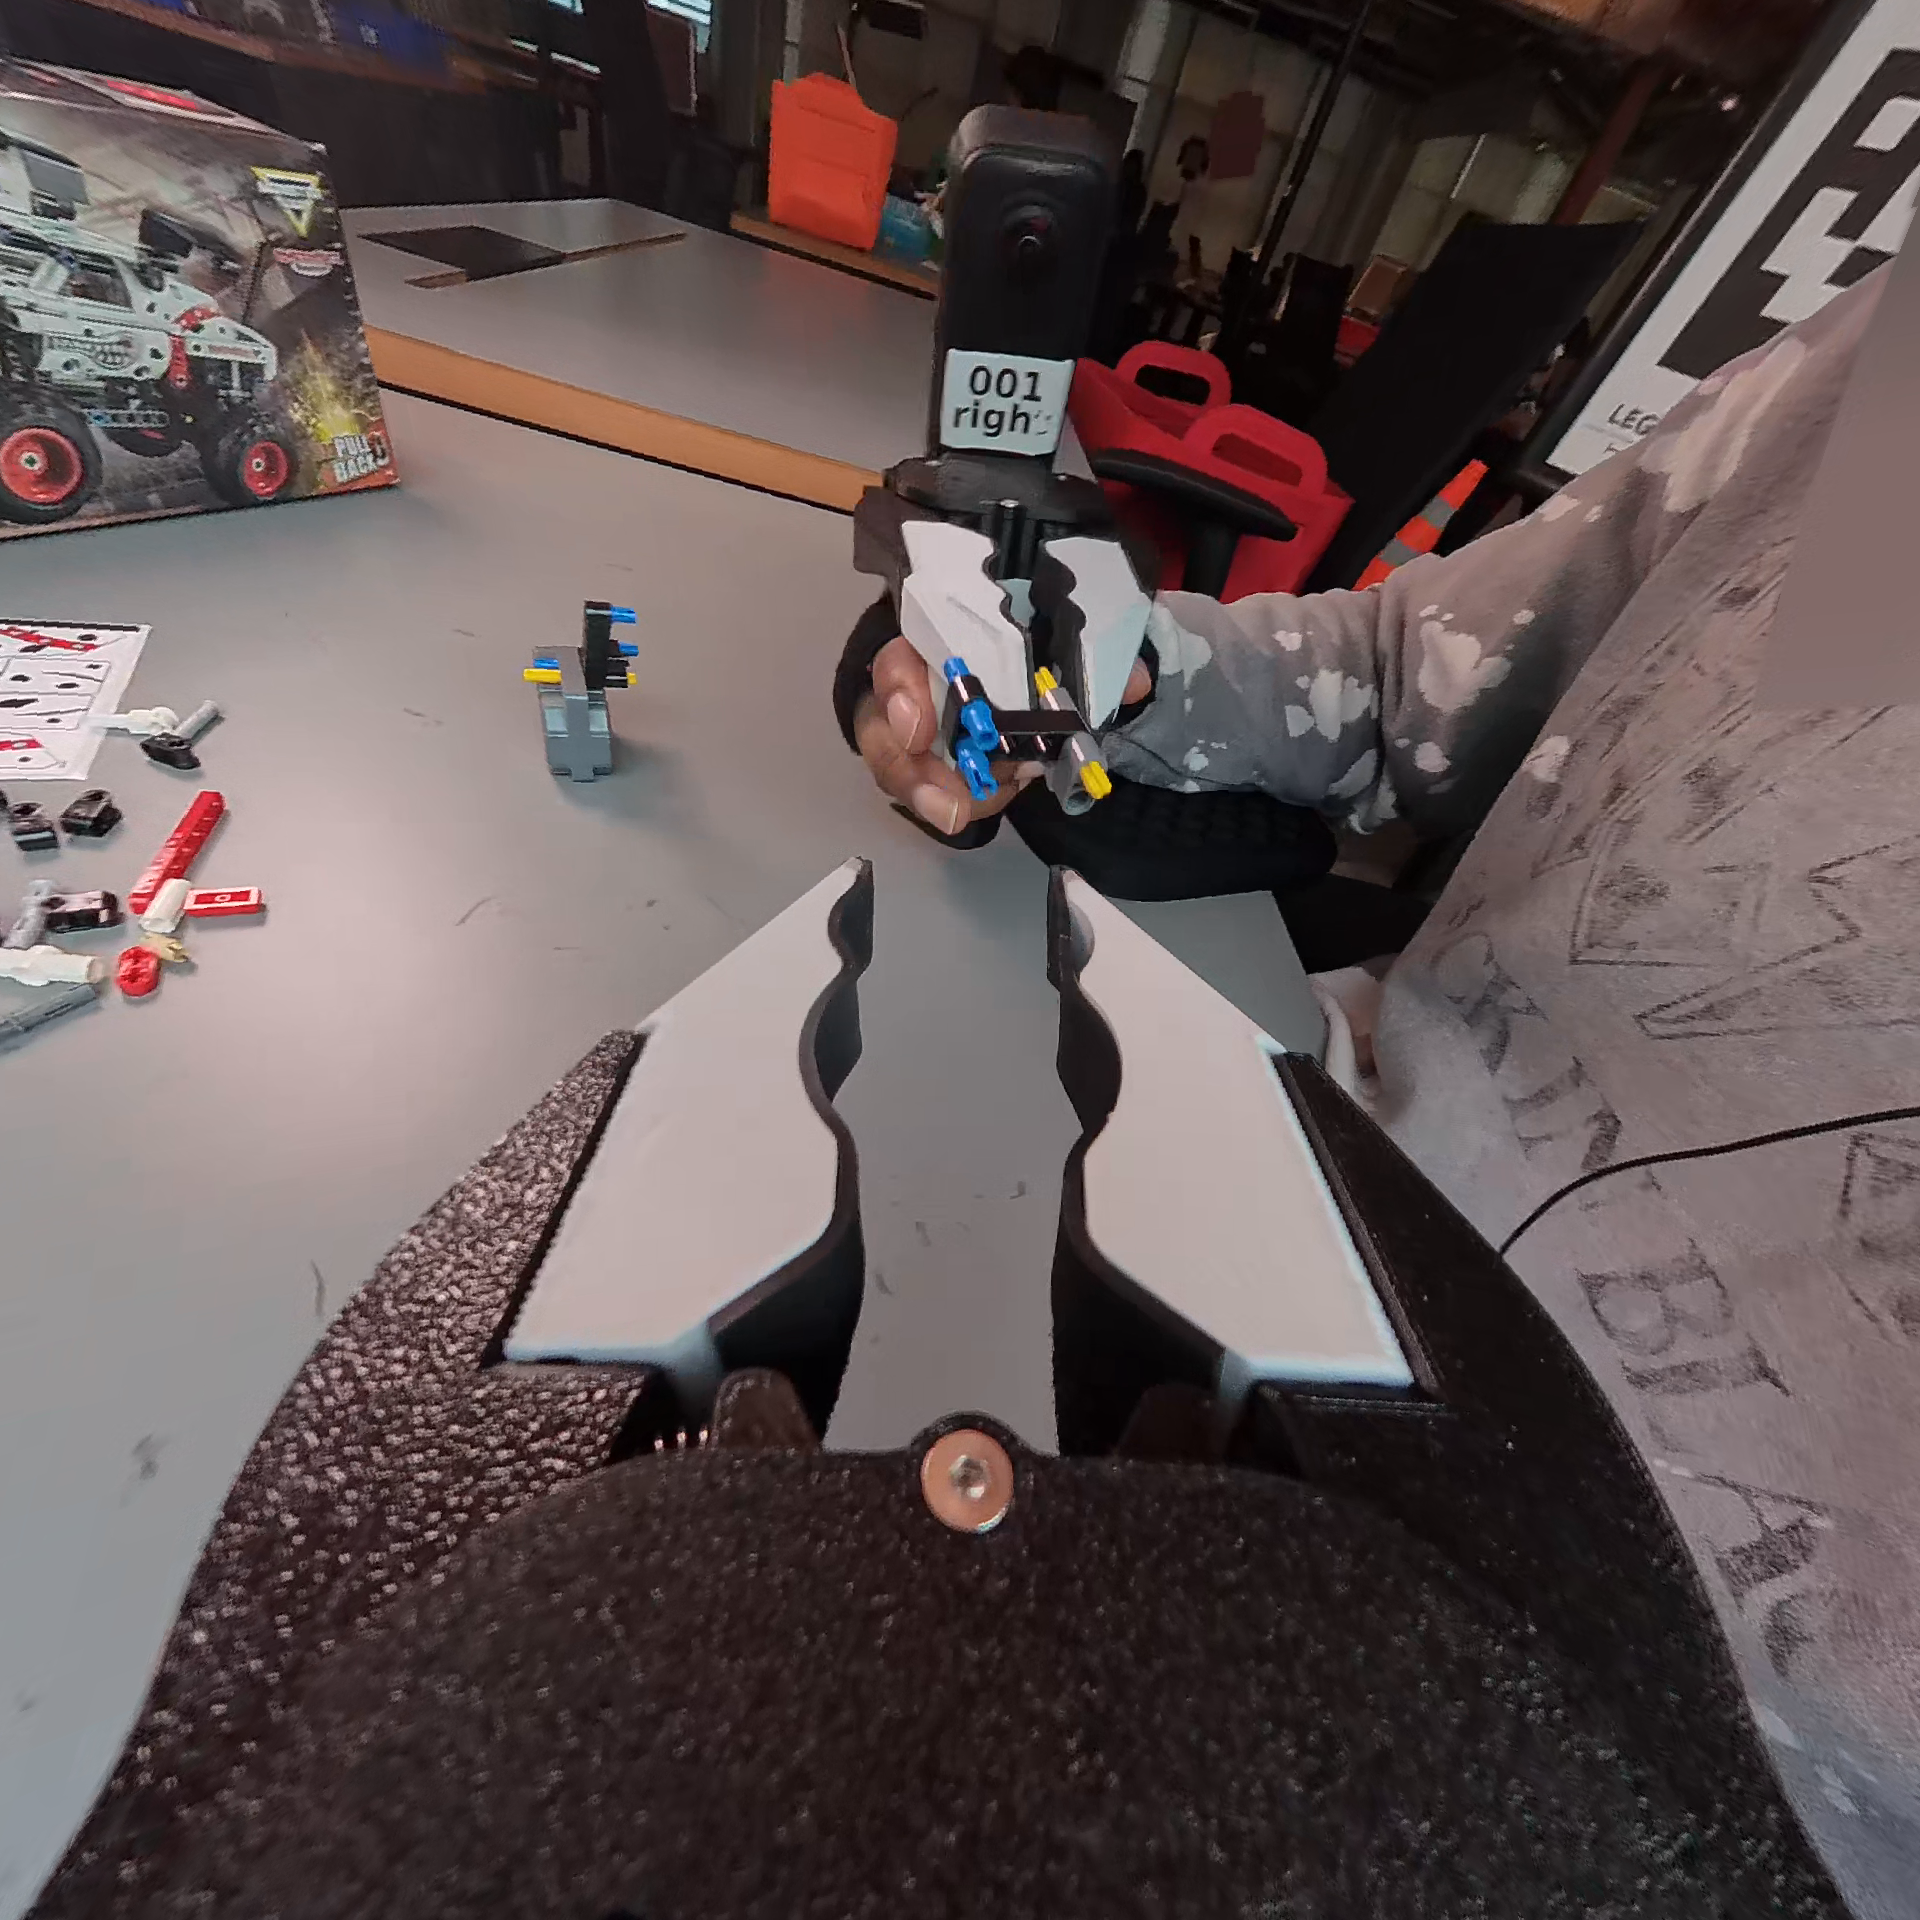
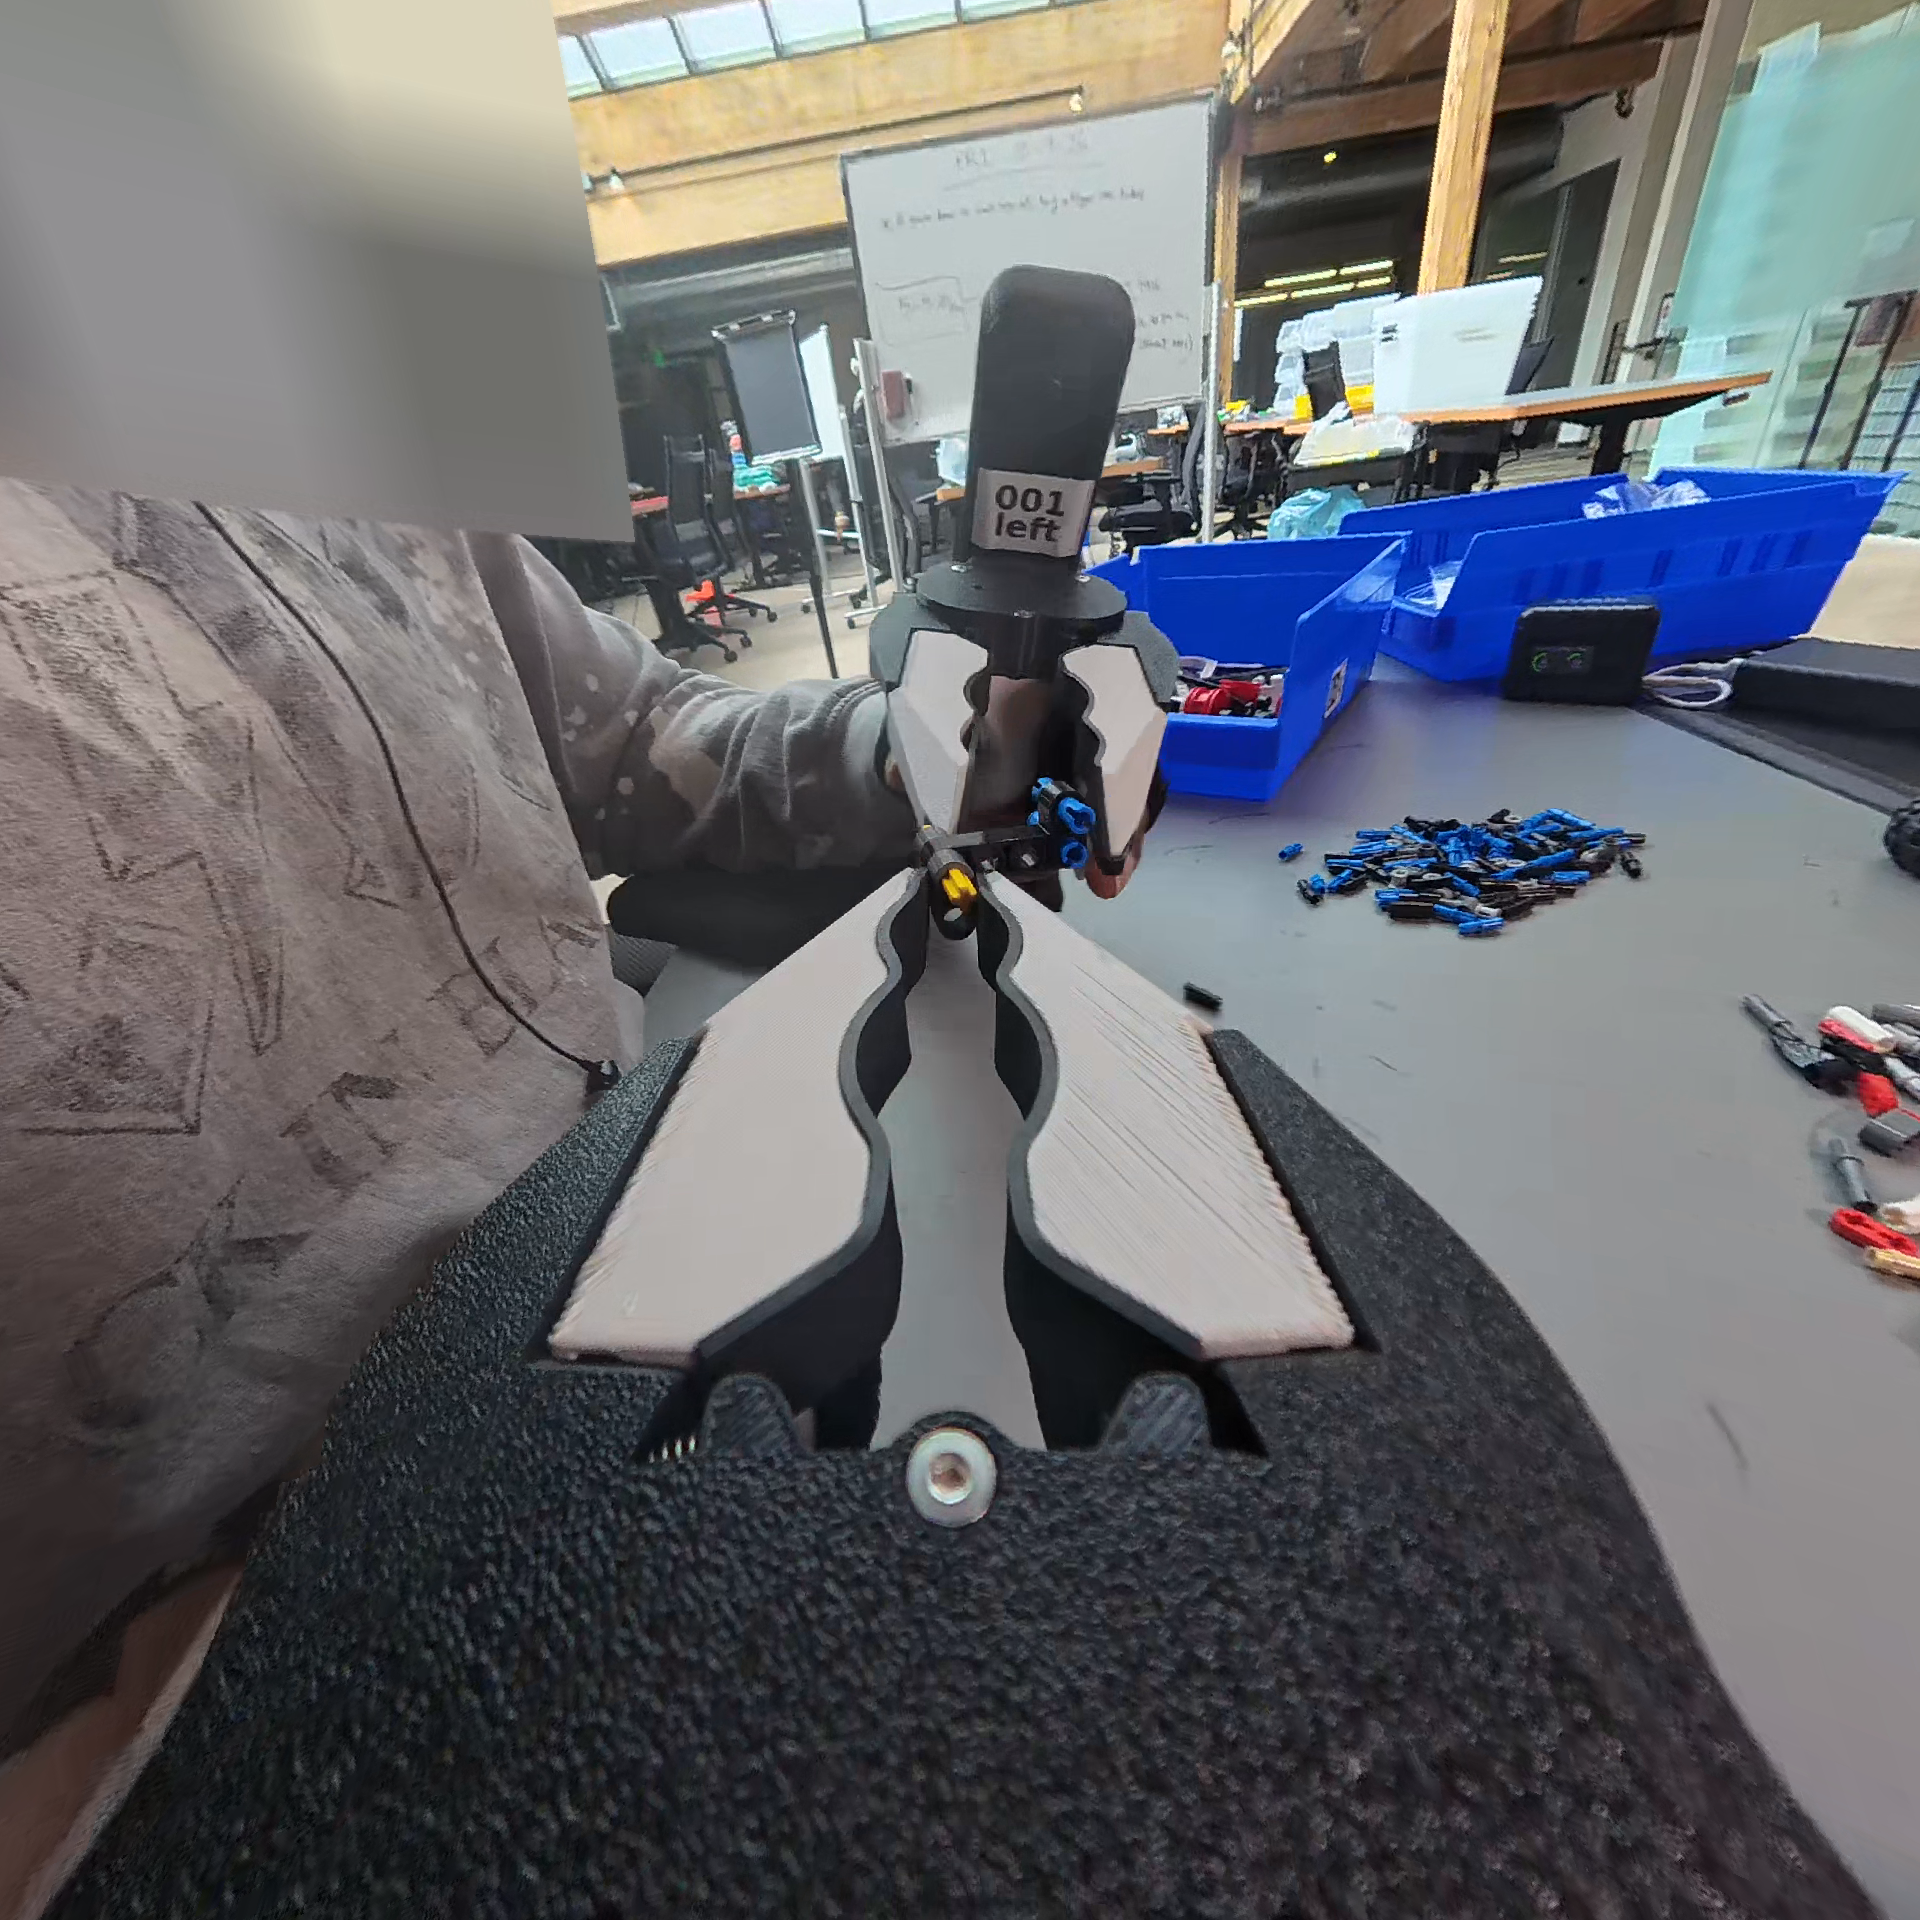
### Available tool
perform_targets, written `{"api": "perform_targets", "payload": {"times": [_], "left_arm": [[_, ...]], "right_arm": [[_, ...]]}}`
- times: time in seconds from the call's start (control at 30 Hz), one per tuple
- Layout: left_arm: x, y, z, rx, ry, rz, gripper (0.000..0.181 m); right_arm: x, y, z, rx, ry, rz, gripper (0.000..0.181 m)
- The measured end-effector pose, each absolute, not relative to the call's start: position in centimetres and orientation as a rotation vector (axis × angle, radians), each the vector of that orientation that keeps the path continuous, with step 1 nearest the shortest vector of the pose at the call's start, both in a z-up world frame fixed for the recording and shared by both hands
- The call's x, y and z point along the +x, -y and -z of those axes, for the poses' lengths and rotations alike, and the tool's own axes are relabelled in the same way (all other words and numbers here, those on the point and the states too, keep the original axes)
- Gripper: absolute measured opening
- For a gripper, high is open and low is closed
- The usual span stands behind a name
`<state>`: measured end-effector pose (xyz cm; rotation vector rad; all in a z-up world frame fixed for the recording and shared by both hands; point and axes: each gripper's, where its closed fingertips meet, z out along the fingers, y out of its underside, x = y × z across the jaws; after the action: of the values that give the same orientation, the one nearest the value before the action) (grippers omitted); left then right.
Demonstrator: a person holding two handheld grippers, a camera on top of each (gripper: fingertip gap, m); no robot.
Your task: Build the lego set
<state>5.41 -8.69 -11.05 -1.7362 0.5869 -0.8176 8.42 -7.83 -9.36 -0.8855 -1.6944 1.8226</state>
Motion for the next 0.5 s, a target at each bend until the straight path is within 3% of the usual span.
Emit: {"api": "perform_targets", "payload": {"times": [0.17, 0.37, 0.47, 0.5], "left_arm": [[7.8, 11.1, 10.4, -1.667, -0.671, 1.145, 0.033], [10.4, 12.6, 10.9, -1.713, -0.657, 1.502, 0.037], [11.4, 12.8, 11.4, -1.747, -0.688, 1.491, 0.033], [11.6, 12.9, 11.3, -1.747, -0.695, 1.495, 0.023]], "right_arm": [[10.9, 10.6, 10.6, -0.817, 2.058, -2.051, 0.009], [12.5, 12.7, 11.2, -0.594, 2.578, -1.879, 0.008], [12.4, 13.1, 10.8, -0.503, 2.725, -1.771, 0.009], [12.3, 13.2, 10.7, -0.488, 2.763, -1.741, 0.009]]}}
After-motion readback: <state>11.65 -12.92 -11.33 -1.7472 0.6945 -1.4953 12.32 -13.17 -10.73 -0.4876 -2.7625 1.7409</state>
